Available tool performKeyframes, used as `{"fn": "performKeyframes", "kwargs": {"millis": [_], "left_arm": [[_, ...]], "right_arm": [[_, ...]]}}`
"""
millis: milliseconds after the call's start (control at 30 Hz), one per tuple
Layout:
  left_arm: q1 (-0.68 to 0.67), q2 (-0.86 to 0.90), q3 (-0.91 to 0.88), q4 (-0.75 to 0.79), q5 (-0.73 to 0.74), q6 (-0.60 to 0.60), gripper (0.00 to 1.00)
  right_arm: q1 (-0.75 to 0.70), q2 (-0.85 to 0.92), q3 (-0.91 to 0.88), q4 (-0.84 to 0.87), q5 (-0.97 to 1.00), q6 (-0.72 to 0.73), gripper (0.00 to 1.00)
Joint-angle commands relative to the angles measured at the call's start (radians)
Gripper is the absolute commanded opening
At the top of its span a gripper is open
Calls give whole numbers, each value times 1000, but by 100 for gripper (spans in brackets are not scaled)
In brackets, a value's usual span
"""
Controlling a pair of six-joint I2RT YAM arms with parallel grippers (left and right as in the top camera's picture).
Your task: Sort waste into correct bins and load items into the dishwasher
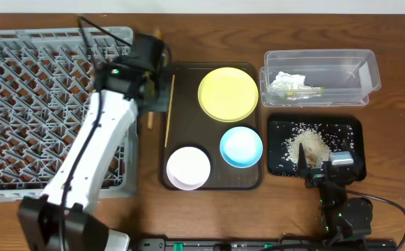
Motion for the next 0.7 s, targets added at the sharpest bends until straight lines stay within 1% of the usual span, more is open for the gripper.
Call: {"fn": "performKeyframes", "kwargs": {"millis": [0, 267, 500, 567, 667], "left_arm": [[45, 16, 14, 24, -124, 61, 6], [156, 113, 13, 159, -122, 74, 6], [166, 189, 13, 184, -127, 159, 7], [166, 193, 13, 184, -143, 159, 14], [166, 169, 29, 176, -142, 127, 17]], "right_arm": [[-6, -6, -4, 0, 3, -7, 99], [-6, -6, -4, 0, 3, -7, 99], [-6, -6, -4, 0, 3, -7, 99], [-6, -6, -3, 0, 3, -7, 99], [-6, -6, -4, 0, 3, -7, 99]]}}
